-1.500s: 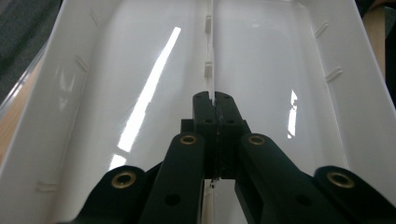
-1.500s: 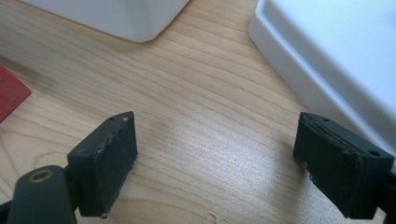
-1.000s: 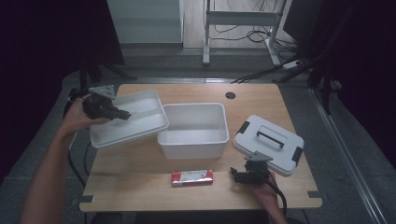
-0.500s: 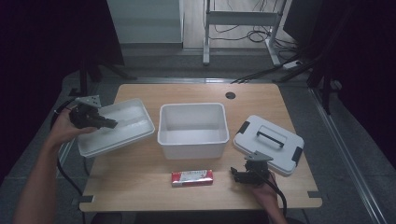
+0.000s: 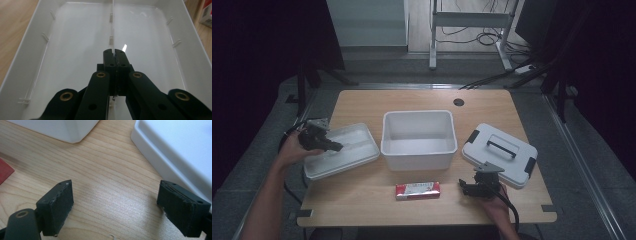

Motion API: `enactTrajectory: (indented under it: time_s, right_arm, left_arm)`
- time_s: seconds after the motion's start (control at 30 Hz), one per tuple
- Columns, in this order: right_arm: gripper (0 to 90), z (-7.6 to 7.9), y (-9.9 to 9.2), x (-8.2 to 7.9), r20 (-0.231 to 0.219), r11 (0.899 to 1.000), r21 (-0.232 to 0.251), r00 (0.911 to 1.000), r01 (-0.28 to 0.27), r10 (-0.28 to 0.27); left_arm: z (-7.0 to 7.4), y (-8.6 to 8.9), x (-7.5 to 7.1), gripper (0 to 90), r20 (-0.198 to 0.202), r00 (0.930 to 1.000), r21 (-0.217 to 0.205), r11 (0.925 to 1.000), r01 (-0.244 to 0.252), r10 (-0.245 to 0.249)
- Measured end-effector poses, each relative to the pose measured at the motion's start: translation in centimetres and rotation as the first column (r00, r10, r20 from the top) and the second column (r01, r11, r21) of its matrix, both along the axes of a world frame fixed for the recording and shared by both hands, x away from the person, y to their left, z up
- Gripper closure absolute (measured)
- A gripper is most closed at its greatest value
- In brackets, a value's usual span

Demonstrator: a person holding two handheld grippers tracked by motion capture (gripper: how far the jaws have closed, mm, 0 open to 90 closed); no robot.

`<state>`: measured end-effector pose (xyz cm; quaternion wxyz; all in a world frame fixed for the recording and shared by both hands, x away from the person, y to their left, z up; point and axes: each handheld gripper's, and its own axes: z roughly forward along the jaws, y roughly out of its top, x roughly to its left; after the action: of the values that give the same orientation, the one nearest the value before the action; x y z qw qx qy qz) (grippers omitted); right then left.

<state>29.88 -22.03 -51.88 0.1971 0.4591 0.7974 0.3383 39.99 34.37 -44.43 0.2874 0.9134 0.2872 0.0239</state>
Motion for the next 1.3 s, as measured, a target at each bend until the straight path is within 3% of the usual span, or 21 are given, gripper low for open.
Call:
enactTrajectory:
  time_s: [0.37, 0.73, 0.83, 0.93, 1.0, 1.2, 1.3]
  right_arm:
    - [13.1, 0.0, 0.0, 0.0, 0.000, 1.000, 0.000, 1.0000, 0.000, 0.000]
    - [13.1, 0.0, 0.0, 0.0, 0.000, 1.000, 0.000, 1.0000, 0.000, 0.000]
    - [13.1, 0.0, 0.0, 0.0, -0.001, 1.000, 0.000, 1.0000, 0.000, 0.000]
    - [13.1, 0.0, 0.0, 0.0, -0.001, 1.000, 0.000, 1.0000, 0.000, 0.000]
    - [13.1, 0.0, 0.0, 0.0, 0.000, 1.000, 0.000, 1.0000, 0.000, 0.000]
    - [13.1, 0.0, 0.0, 0.0, 0.000, 1.000, 0.000, 1.0000, 0.000, 0.000]
    - [12.9, 0.0, 0.1, 0.0, -0.001, 1.000, 0.000, 1.0000, -0.006, 0.006]
  left_arm:
    - [-2.2, -0.7, 0.1, 90.0, -0.016, 0.9999, 0.027, 0.9996, -0.002, 0.002]
    - [-3.7, -1.4, -0.2, 88.2, -0.023, 0.9997, 0.086, 0.9963, -0.007, 0.009]
    - [-3.5, -1.5, -0.2, 82.3, -0.002, 0.9999, 0.073, 0.9972, -0.014, 0.014]
    - [-2.9, -1.9, -0.3, 71.9, 0.034, 0.9993, 0.112, 0.9935, -0.021, 0.017]
    - [-2.3, -2.0, -0.4, 65.2, 0.054, 0.9980, 0.099, 0.9943, -0.038, 0.033]
    - [-1.2, -2.3, -1.4, 54.6, 0.120, 0.9904, 0.118, 0.9895, -0.083, 0.069]
    - [-1.2, -2.4, -2.0, 52.7, 0.134, 0.9874, 0.174, 0.9788, -0.108, 0.085]
